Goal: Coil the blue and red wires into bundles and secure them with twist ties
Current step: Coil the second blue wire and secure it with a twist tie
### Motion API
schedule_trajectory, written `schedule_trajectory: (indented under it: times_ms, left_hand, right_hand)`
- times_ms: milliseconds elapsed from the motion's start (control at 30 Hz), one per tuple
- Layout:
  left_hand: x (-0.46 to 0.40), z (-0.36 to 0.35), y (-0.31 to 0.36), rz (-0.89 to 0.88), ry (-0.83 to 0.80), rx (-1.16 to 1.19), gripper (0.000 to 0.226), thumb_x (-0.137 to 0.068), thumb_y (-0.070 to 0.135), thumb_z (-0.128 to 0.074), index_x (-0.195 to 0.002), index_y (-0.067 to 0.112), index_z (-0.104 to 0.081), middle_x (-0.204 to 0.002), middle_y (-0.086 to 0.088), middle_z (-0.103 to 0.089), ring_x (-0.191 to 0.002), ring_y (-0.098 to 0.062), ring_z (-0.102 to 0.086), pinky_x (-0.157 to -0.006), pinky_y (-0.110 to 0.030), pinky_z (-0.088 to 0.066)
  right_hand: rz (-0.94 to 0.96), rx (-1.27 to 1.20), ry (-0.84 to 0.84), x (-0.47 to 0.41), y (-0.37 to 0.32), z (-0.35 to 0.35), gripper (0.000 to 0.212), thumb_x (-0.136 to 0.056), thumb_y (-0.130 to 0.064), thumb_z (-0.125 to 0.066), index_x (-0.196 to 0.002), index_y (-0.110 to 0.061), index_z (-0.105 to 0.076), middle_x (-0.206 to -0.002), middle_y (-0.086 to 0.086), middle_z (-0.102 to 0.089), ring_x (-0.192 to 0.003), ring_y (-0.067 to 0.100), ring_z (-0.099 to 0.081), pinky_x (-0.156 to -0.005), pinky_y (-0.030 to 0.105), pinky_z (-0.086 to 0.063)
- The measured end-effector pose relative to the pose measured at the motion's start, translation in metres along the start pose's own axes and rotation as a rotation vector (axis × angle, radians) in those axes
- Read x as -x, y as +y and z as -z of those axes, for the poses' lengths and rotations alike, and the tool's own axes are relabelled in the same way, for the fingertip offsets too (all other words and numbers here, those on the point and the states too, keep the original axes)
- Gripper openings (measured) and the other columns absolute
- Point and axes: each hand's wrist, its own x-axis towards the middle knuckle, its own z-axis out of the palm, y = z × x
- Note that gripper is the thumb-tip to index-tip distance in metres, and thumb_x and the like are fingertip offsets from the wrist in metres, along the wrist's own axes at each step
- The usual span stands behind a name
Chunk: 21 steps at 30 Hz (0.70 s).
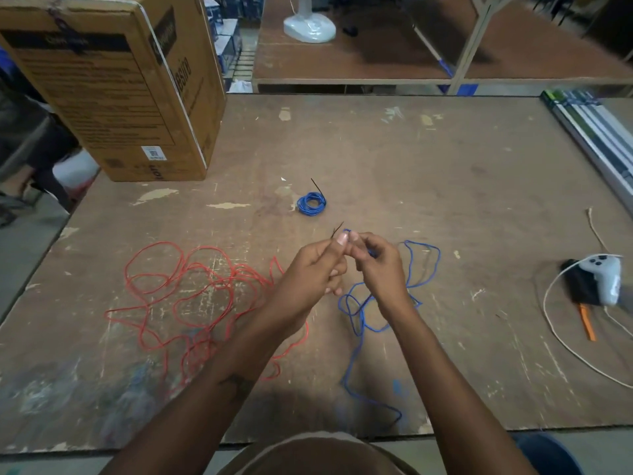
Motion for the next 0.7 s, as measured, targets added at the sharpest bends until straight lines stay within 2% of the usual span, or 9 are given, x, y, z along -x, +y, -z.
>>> schedule_trajectory:
  times_ms: [133,167,233,300,367,433,533,600,700]
  left_hand:
    - [-0.002,-0.006,0.001,-0.108,0.097,-0.247,0.047,-0.115,0.042,-0.041,-0.099,0.015,-0.076,-0.055,0.011,-0.046,-0.05,-0.01,-0.046,-0.064,-0.032,-0.046]
    - [-0.003,-0.006,0.005,-0.142,0.086,-0.348,0.047,-0.114,0.044,-0.04,-0.098,0.02,-0.077,-0.055,0.012,-0.051,-0.052,-0.009,-0.051,-0.066,-0.033,-0.045]
    - [-0.005,-0.007,0.013,-0.186,0.042,-0.455,0.046,-0.114,0.046,-0.038,-0.102,0.025,-0.077,-0.057,0.017,-0.054,-0.054,-0.002,-0.052,-0.066,-0.032,-0.041]
    - [-0.009,-0.008,0.02,-0.201,-0.005,-0.329,0.045,-0.114,0.046,-0.036,-0.115,0.027,-0.077,-0.062,0.017,-0.046,-0.055,-0.003,-0.042,-0.062,-0.031,-0.035]
    - [-0.015,-0.01,0.026,-0.235,-0.021,-0.136,0.045,-0.115,0.04,-0.034,-0.121,0.023,-0.076,-0.074,0.006,-0.042,-0.06,-0.009,-0.03,-0.062,-0.031,-0.027]
    - [-0.022,-0.01,0.027,-0.3,0.008,-0.052,0.044,-0.115,0.033,-0.034,-0.121,0.015,-0.074,-0.08,-0.005,-0.041,-0.063,-0.011,-0.025,-0.063,-0.033,-0.024]
    - [-0.038,-0.008,0.022,-0.333,0.08,-0.045,0.045,-0.111,0.028,-0.035,-0.112,-0.01,-0.061,-0.089,-0.005,-0.059,-0.066,-0.013,-0.034,-0.062,-0.022,-0.03]
    - [-0.042,-0.01,0.012,-0.362,0.091,-0.169,0.049,-0.114,0.028,-0.036,-0.135,-0.013,-0.053,-0.107,-0.024,-0.063,-0.076,-0.021,-0.05,-0.068,-0.022,-0.04]
    - [-0.039,-0.009,-0.006,-0.49,0.034,-0.425,0.048,-0.116,0.03,-0.039,-0.157,0.007,-0.043,-0.1,-0.009,-0.067,-0.095,-0.03,-0.067,-0.086,-0.034,-0.052]
  right_hand:
    - [0.004,0.122,-0.204,0.016,0.011,0.001,0.031,-0.113,-0.038,-0.048,-0.093,-0.041,-0.072,-0.075,-0.004,-0.069,-0.065,0.013,-0.061,-0.063,0.034,-0.049]
    - [-0.019,0.083,-0.265,0.024,0.011,0.0,0.034,-0.116,-0.034,-0.044,-0.093,-0.04,-0.069,-0.075,-0.006,-0.068,-0.063,0.014,-0.061,-0.059,0.034,-0.048]
    - [-0.101,-0.049,-0.362,0.041,0.01,-0.004,0.034,-0.119,-0.027,-0.038,-0.1,-0.018,-0.065,-0.07,-0.008,-0.066,-0.058,0.024,-0.061,-0.054,0.038,-0.051]
    - [-0.116,-0.141,-0.413,0.058,0.009,-0.01,0.032,-0.119,-0.027,-0.038,-0.115,-0.003,-0.058,-0.076,0.0,-0.071,-0.066,0.031,-0.067,-0.066,0.048,-0.057]
    - [-0.081,-0.132,-0.462,0.073,0.011,-0.013,0.028,-0.117,-0.033,-0.038,-0.128,-0.012,-0.053,-0.081,0.01,-0.073,-0.073,0.031,-0.072,-0.076,0.05,-0.057]
    - [-0.054,-0.067,-0.525,0.087,0.013,-0.016,0.02,-0.117,-0.032,-0.038,-0.134,-0.022,-0.044,-0.085,0.014,-0.072,-0.066,0.033,-0.074,-0.071,0.042,-0.054]
    - [0.002,0.052,-0.568,0.109,0.003,-0.016,0.016,-0.117,-0.03,-0.037,-0.133,-0.027,-0.034,-0.094,0.012,-0.069,-0.052,0.033,-0.069,-0.068,0.036,-0.053]
    - [-0.018,0.126,-0.559,0.121,-0.016,-0.009,0.02,-0.118,-0.03,-0.036,-0.137,-0.025,-0.031,-0.101,0.004,-0.068,-0.046,0.027,-0.064,-0.059,0.036,-0.056]
    - [-0.101,0.175,-0.607,0.132,-0.05,0.009,0.018,-0.117,-0.029,-0.039,-0.135,-0.026,-0.038,-0.099,-0.003,-0.07,-0.046,0.03,-0.064,-0.042,0.032,-0.05]
